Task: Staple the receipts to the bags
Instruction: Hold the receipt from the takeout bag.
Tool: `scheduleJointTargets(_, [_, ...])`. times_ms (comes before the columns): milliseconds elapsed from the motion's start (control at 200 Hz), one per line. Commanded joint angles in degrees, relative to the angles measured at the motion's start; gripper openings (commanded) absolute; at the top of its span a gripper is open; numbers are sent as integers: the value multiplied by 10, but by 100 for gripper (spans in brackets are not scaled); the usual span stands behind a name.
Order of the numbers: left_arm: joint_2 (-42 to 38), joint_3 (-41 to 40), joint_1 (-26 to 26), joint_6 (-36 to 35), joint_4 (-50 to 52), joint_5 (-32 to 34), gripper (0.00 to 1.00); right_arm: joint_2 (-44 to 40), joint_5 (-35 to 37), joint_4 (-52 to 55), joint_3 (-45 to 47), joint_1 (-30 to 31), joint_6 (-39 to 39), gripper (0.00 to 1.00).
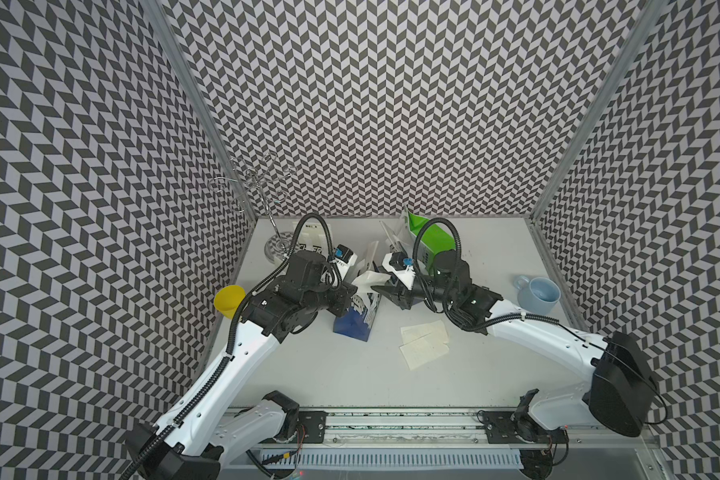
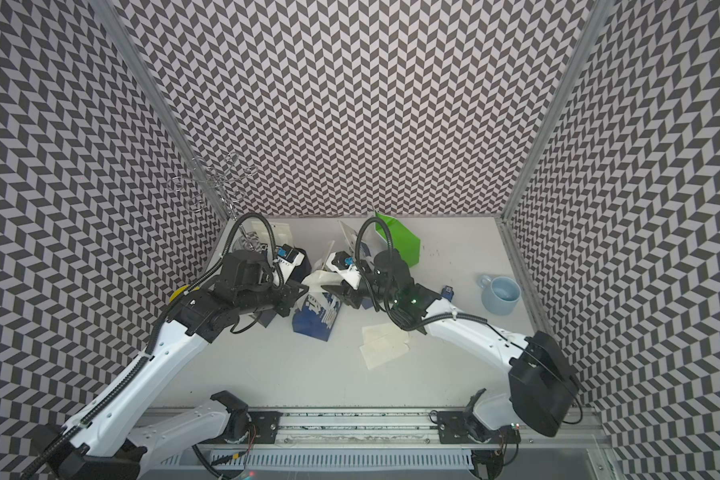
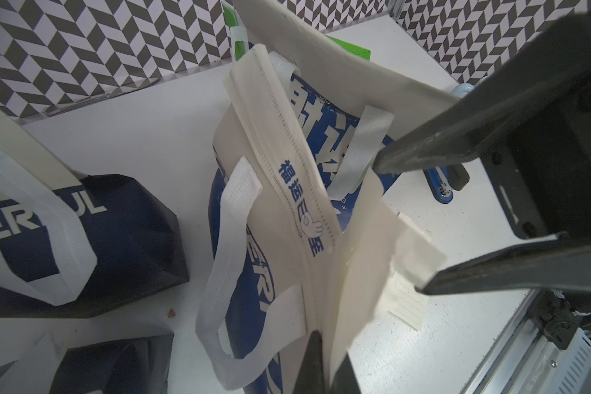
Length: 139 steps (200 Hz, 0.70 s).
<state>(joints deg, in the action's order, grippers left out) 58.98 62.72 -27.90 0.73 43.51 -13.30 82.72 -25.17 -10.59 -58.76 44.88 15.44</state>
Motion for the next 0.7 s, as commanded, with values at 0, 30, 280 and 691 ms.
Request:
scheduleJointTargets(0, [-15,15,-3,-5,39,25,0,16,-52,-11,-14,4,-5,37])
scheduleJointTargets(30, [-17,15,-4,-6,38,25,0,18,-59,-18,-11,4,-13,32])
scheduleJointTargets(280, [-23,11,-3,6,20,48,25,44,-71,-94,-5,3,-91,7])
scheduleJointTargets(691, [-23,4,-1,17,1,91,35,94,-49,-153,-13,-1,-196,3])
